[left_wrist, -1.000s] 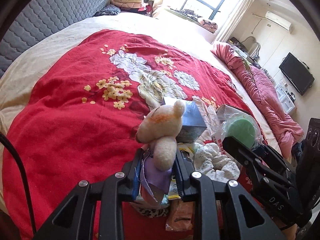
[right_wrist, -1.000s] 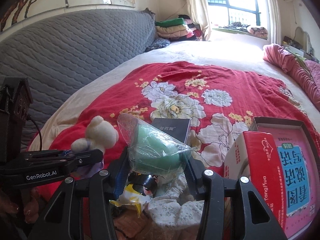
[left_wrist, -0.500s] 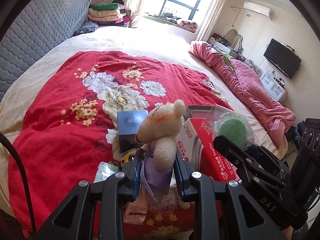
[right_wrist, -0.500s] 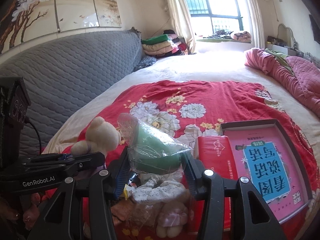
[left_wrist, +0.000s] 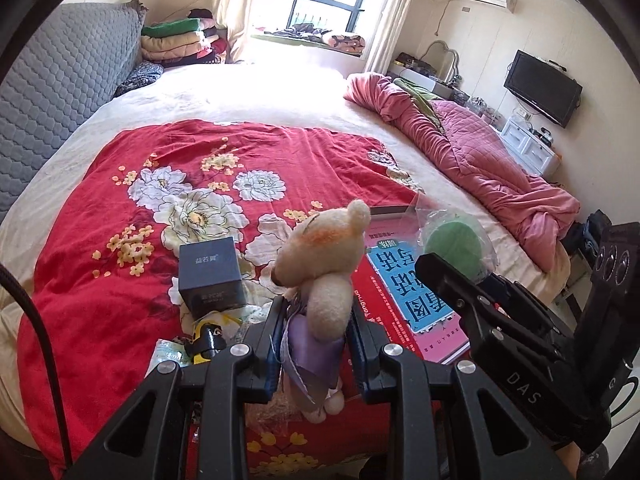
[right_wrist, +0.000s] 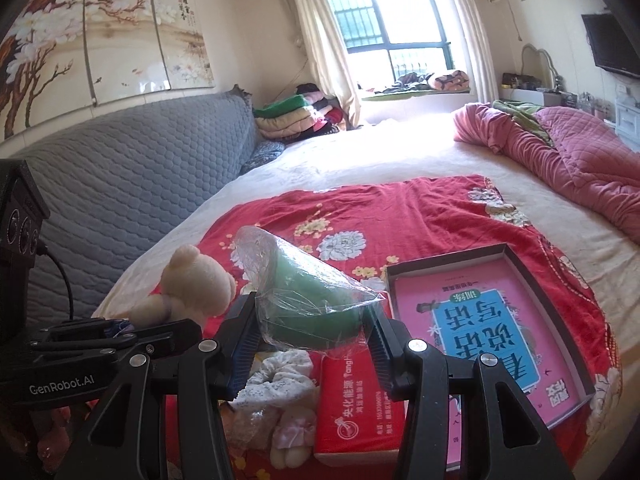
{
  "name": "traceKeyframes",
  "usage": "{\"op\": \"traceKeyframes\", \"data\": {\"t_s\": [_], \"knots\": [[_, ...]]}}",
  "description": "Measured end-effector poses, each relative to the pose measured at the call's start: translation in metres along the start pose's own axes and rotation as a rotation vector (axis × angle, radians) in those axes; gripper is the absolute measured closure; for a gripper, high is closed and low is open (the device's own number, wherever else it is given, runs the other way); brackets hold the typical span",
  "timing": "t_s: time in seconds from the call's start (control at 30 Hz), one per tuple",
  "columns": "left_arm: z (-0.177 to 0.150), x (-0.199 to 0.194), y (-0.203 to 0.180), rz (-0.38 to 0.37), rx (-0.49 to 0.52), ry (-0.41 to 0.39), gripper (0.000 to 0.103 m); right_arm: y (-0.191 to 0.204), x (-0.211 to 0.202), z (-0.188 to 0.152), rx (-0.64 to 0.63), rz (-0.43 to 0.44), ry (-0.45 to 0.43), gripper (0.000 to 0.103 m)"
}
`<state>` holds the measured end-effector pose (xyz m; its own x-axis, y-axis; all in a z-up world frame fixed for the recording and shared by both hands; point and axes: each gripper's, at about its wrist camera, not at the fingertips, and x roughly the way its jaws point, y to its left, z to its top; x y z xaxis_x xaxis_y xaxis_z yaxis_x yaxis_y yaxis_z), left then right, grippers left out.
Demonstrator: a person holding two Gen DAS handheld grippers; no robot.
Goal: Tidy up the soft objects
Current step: 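Lift the bear with the left tool while the right tool carries the soap toward the pink tray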
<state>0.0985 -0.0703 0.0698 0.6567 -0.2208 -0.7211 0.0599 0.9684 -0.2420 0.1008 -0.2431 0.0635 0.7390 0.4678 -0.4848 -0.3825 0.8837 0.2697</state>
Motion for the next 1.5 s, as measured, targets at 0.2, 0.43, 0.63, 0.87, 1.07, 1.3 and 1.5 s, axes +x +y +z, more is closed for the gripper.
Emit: {"op": "traceKeyframes", "data": {"t_s": [0.2,0.43,0.63,0.87,1.07,1.3,1.5], "knots": [[0.009,0.000,-0.025,-0.008,0.035,-0.013,0.074,-0.016,-0.011,0.004,0.016,-0.040,-0.024,0.052],[0.015,0.009,-0.046,-0.029,0.042,-0.002,0.074,-0.041,-0.020,0.007,0.050,-0.096,-0.046,0.052],[0.018,0.020,-0.071,-0.047,0.086,0.008,0.074,-0.067,-0.030,0.007,0.085,-0.165,-0.070,0.052],[0.019,0.048,-0.102,-0.064,0.141,0.053,0.074,-0.100,-0.038,0.002,0.112,-0.272,-0.082,0.052],[0.016,0.080,-0.127,-0.080,0.188,0.118,0.074,-0.133,-0.042,-0.006,0.166,-0.333,-0.086,0.052],[0.010,0.121,-0.152,-0.096,0.227,0.208,0.074,-0.157,-0.036,-0.017,0.169,-0.417,-0.060,0.052],[-0.003,0.160,-0.169,-0.067,0.289,0.332,0.074,-0.176,-0.027,-0.027,0.191,-0.464,-0.007,0.052]]}}
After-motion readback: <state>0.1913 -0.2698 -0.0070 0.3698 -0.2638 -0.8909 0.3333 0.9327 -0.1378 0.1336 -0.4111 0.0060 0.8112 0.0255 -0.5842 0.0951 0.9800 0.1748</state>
